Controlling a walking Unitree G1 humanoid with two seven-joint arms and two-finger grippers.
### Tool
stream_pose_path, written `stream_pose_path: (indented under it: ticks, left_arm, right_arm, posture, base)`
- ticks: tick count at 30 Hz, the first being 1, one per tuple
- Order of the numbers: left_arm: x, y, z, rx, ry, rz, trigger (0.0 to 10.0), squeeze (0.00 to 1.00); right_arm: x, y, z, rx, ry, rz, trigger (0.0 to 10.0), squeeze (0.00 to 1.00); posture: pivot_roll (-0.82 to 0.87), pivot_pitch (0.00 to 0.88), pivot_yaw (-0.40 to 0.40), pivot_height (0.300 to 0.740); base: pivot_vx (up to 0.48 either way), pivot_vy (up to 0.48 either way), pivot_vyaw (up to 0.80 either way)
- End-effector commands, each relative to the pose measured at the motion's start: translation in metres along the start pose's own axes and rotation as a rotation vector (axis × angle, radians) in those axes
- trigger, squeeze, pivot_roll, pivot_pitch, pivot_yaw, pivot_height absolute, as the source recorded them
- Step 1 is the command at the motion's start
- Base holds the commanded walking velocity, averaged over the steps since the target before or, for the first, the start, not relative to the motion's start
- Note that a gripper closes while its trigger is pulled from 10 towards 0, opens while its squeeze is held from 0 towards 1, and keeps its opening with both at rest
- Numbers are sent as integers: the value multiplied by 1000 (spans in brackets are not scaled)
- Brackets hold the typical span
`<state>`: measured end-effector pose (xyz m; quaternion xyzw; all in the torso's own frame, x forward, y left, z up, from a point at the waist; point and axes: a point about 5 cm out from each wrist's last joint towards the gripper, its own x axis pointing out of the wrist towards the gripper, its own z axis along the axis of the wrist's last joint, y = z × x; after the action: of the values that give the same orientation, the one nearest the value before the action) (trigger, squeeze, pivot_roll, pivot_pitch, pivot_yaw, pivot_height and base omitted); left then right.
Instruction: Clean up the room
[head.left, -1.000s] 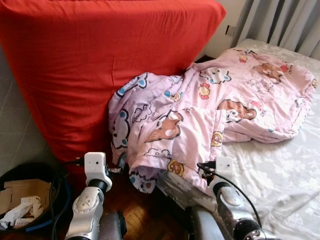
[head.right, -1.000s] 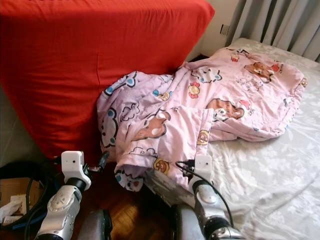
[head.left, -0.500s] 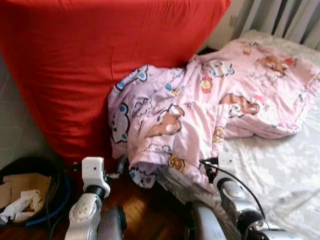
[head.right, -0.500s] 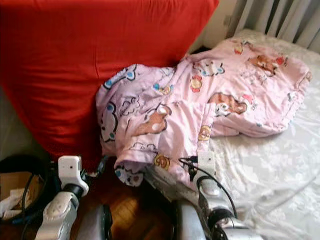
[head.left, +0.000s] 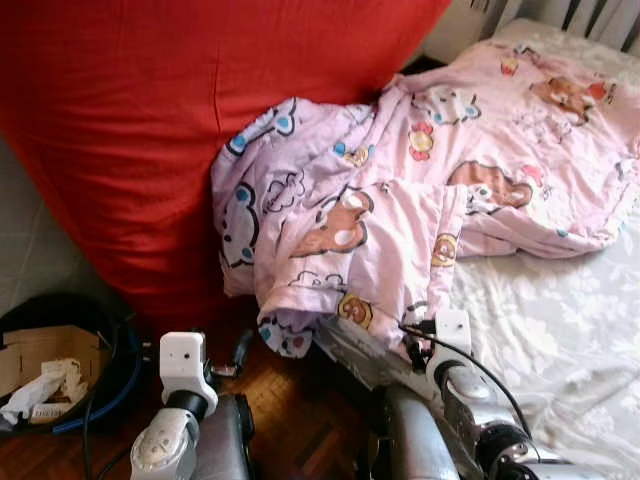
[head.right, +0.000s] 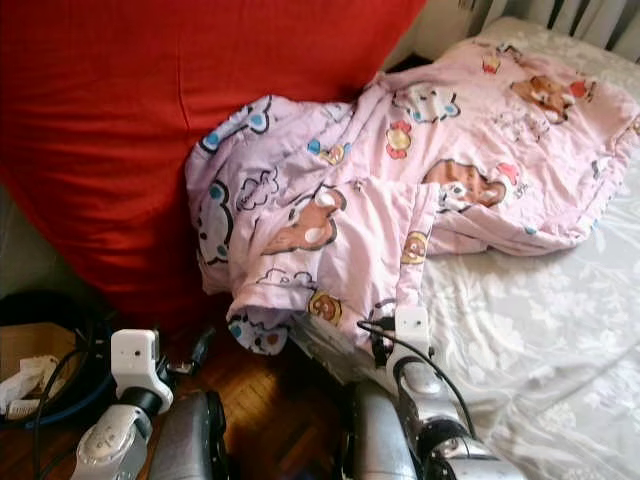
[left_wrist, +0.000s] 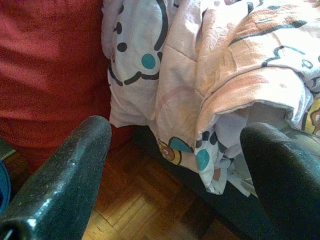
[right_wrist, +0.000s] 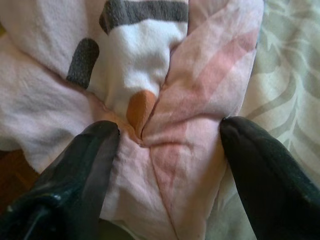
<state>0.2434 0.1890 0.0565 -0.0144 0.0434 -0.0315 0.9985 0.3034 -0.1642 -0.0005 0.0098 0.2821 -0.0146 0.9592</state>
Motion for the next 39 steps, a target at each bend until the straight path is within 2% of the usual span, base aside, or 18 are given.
stream_pose_path:
  ticks: [1,3,4,17,29,36,39]
  left_arm:
    - [-5,-2,-3,-12,22,-4,10000,0]
    - [-8,-3,-3,-12,31,-6,10000,0]
    - [-9,-3,-3,-12,36,-6,10000,0]
    - [-8,-2,-3,-12,45,-3,10000,0]
    - [-9,-5,-4,-16,62,-3,10000,0]
    - [-2,-4,-5,-11,68,5,10000,0]
    - [7,-4,-2,-14,50,7,10000,0]
  right_arm:
    - [-2,-1,-11,-10,45,2,10000,0]
    - [-2,1,-13,-11,55,29,10000,0]
    - [-3,4,-15,-14,59,48,0,0]
    - [-4,15,-17,-19,47,100,0,0]
    - [-4,20,-16,-19,30,132,0,0]
    - [-1,17,1,-9,-41,105,0,0]
    - [0,18,14,14,-117,111,0,0]
  posture:
    - [67,244,-51,576]
    - [67,249,-50,576]
    - [69,252,-49,576]
    - [68,251,-48,576]
    - [65,250,-52,576]
    - [54,226,-55,576]
    - [43,197,-57,576]
  base:
    - [0,0,0]
    - [0,0,0]
    - [0,0,0]
    - [0,0,0]
    - [0,0,0]
    - [0,0,0]
    - [0,0,0]
